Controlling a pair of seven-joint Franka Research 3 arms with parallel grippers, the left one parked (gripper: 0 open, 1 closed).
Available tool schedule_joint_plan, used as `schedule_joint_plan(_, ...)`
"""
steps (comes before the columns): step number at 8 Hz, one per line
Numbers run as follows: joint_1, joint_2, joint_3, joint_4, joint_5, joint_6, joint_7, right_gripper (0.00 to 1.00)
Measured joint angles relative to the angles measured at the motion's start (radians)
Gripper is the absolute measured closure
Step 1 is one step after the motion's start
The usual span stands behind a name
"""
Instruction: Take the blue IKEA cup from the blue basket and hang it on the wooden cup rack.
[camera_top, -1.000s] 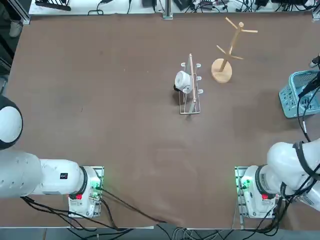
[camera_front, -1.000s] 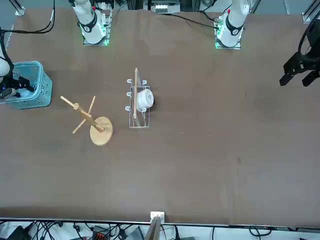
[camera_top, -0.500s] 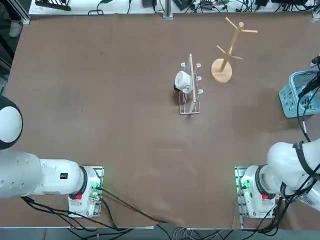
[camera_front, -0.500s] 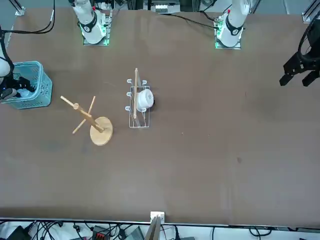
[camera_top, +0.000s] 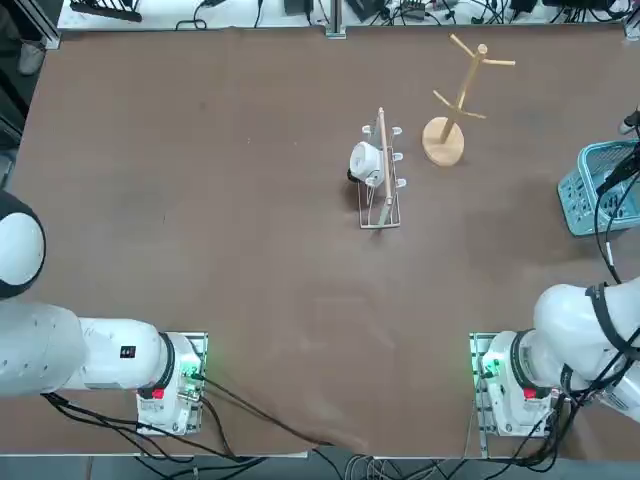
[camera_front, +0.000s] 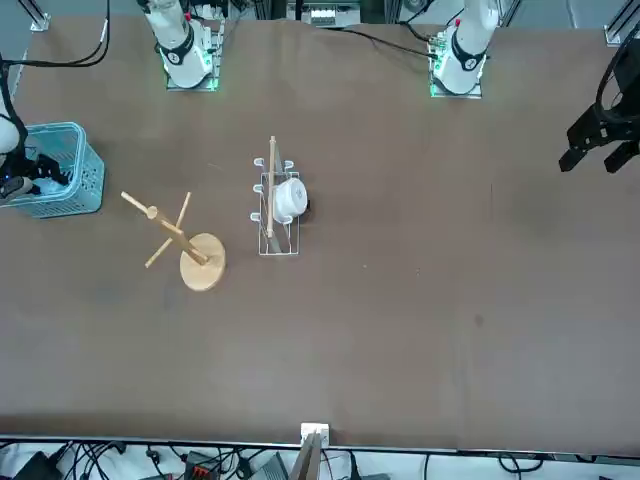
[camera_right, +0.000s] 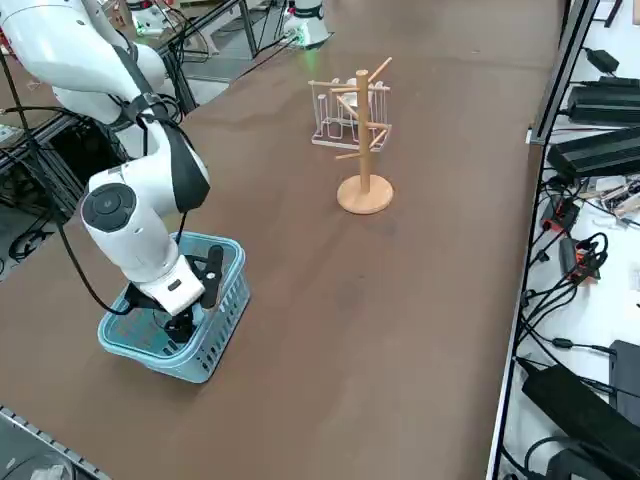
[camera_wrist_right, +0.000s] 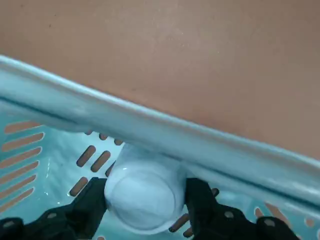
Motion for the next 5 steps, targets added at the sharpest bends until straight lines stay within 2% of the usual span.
schedule_joint_plan(5,0.002,-0.002,0.004,0.008,0.0,-0.001,-0.001,0.13)
